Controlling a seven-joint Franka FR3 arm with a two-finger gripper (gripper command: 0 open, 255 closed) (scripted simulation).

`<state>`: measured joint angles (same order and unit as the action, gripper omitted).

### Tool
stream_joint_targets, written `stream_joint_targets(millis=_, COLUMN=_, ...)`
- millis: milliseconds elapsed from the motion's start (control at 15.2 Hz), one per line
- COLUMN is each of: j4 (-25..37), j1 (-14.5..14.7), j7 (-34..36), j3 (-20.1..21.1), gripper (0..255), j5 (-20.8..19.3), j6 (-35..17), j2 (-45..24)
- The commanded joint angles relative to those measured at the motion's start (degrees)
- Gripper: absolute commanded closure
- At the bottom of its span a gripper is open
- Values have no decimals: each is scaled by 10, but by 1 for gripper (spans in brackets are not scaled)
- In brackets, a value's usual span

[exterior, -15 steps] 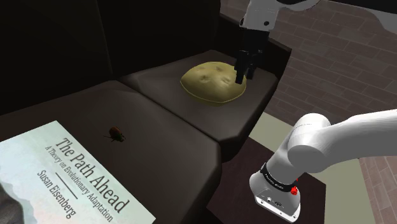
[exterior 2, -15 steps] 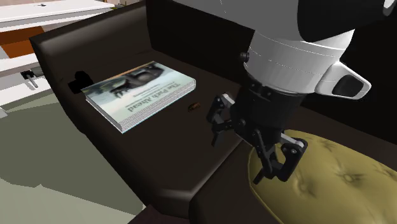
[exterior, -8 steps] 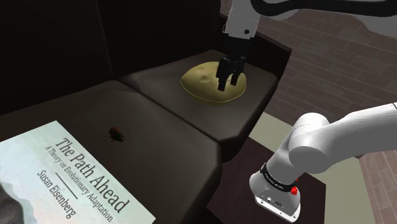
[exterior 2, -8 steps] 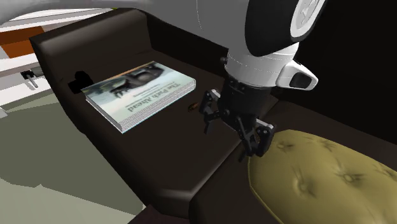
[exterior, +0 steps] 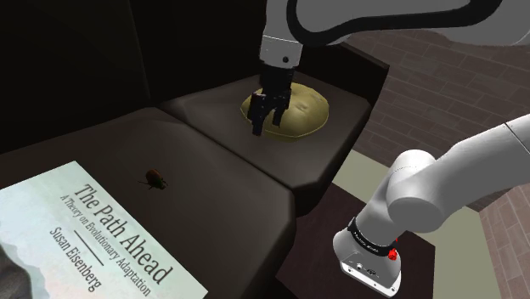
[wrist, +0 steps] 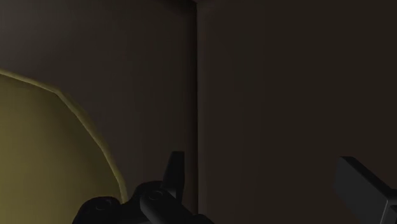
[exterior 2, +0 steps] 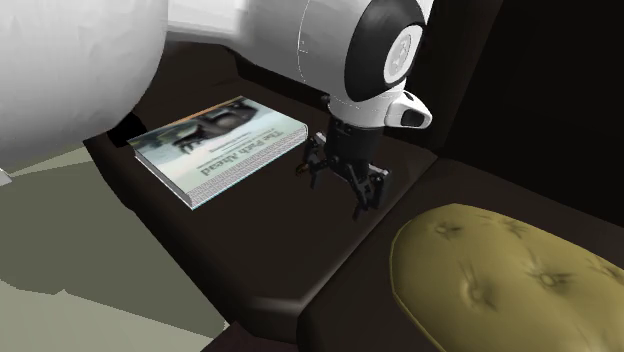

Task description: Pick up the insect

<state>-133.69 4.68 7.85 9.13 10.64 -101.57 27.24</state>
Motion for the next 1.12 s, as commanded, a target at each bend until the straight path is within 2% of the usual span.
stream_joint_targets(millis=0, j4=10, j1=9, j7=16, j3=20, gripper=0, j5=6, j6=-31, j2=-31)
stream_joint_targets(millis=528, j4=81, j1=32, j7=73, j3=83, gripper=0, j5=-8, j6=-129, j2=-170)
stream_joint_targets(millis=1056, j4=194, j1=64, j7=146, j3=125, gripper=0, j5=-74, j6=-194, j2=-327)
